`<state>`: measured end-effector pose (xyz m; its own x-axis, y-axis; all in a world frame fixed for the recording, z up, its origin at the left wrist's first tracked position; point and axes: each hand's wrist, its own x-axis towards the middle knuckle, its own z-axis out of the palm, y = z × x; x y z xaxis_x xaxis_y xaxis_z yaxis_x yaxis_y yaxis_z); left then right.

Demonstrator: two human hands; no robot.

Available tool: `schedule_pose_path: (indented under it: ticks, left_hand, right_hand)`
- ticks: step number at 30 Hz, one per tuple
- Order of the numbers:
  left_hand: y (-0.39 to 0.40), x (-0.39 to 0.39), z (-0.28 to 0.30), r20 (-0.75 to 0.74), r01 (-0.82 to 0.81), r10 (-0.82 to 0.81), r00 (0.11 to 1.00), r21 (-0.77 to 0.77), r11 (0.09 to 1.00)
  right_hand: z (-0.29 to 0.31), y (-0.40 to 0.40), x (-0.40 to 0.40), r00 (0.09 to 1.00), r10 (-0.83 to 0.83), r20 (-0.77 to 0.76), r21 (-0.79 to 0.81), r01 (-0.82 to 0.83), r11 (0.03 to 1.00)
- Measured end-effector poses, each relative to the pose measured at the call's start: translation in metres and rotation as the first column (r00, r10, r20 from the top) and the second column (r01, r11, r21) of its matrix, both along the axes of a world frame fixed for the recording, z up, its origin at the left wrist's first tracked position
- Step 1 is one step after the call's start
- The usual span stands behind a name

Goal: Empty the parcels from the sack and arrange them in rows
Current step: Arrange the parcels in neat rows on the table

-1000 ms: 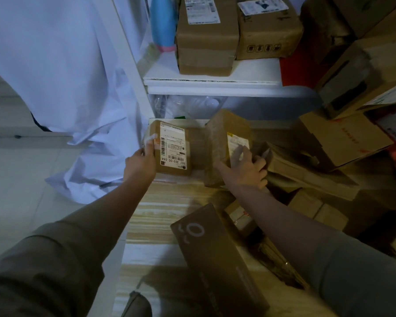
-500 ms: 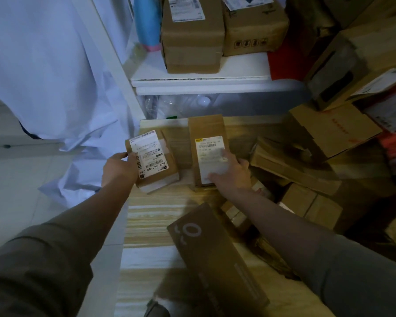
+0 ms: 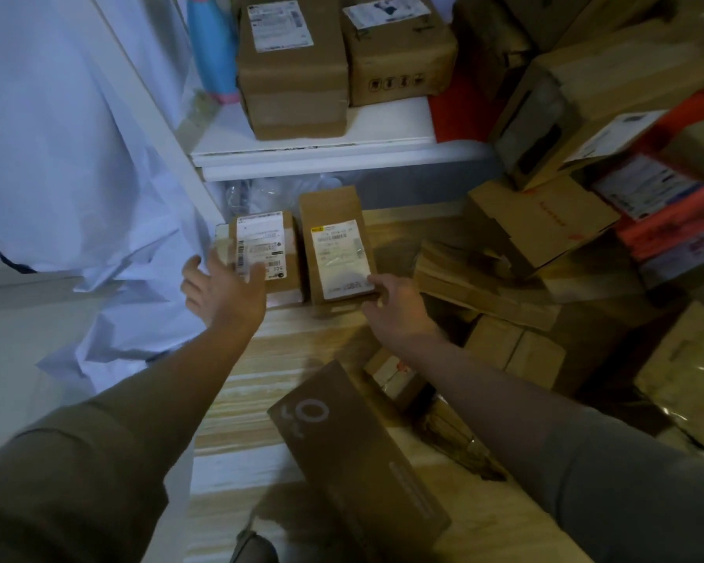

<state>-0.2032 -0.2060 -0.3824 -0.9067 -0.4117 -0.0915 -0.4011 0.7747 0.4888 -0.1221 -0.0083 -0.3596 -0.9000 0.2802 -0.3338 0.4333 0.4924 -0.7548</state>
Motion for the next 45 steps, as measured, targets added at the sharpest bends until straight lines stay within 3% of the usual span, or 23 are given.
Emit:
schedule_pose_path:
  ticks: [3,6,9,13,19,24,29,31,33,36,40,45]
  left_hand:
    - [0.034,0.009,0.008,-0.011,0.056,-0.056,0.998,0.069,0.996]
    - [0.083,0.013,0.034,-0.093,0.252,-0.240,0.966,0.160,0.954]
    - [0.138,0.021,0.068,-0.174,0.465,-0.440,0.881,0.146,0.873]
    - [0.213,0.021,0.112,-0.191,0.619,-0.598,0.778,0.071,0.782]
    - [0.322,-0.002,0.154,-0.144,0.708,-0.726,0.672,-0.162,0.687]
    - [0.379,-0.041,0.154,-0.030,0.669,-0.690,0.723,-0.219,0.710]
    - [0.405,-0.067,0.154,0.064,0.673,-0.685,0.726,-0.271,0.688]
    - [0.408,-0.070,0.153,0.073,0.655,-0.678,0.731,-0.352,0.668]
    - [0.407,-0.065,0.154,0.080,0.624,-0.647,0.759,-0.373,0.686]
    - [0.396,-0.052,0.156,0.114,0.577,-0.573,0.811,-0.312,0.755]
    - [0.365,-0.028,0.152,0.201,0.502,-0.469,0.860,-0.172,0.847]
    - [0.305,0.017,0.146,0.305,0.288,-0.308,0.901,0.110,0.951]
  right_hand:
    - [0.013,0.015,0.011,0.985,0.056,-0.162,0.013,-0.055,0.998]
    - [0.036,0.051,0.010,0.933,0.093,-0.346,0.093,-0.064,0.994]
    - [0.056,0.104,0.003,0.891,0.047,-0.452,0.175,0.037,0.984]
    - [0.078,0.193,-0.002,0.883,-0.080,-0.462,0.254,0.217,0.943]
    - [0.088,0.325,0.009,0.941,-0.200,-0.274,0.342,0.290,0.894]
    - [0.080,0.394,0.029,0.964,-0.157,-0.214,0.455,0.241,0.857]
    - [0.081,0.426,0.025,0.950,-0.052,-0.309,0.664,0.254,0.704]
    - [0.080,0.444,0.016,0.977,-0.077,-0.199,0.735,0.201,0.648]
    - [0.080,0.463,0.011,0.982,-0.187,-0.038,0.741,0.153,0.654]
    - [0.078,0.481,0.008,0.966,-0.232,0.114,0.718,0.082,0.691]
    - [0.080,0.470,0.008,0.973,-0.162,0.163,0.760,-0.019,0.650]
    - [0.074,0.445,0.023,0.969,-0.103,0.226,0.665,-0.076,0.743]
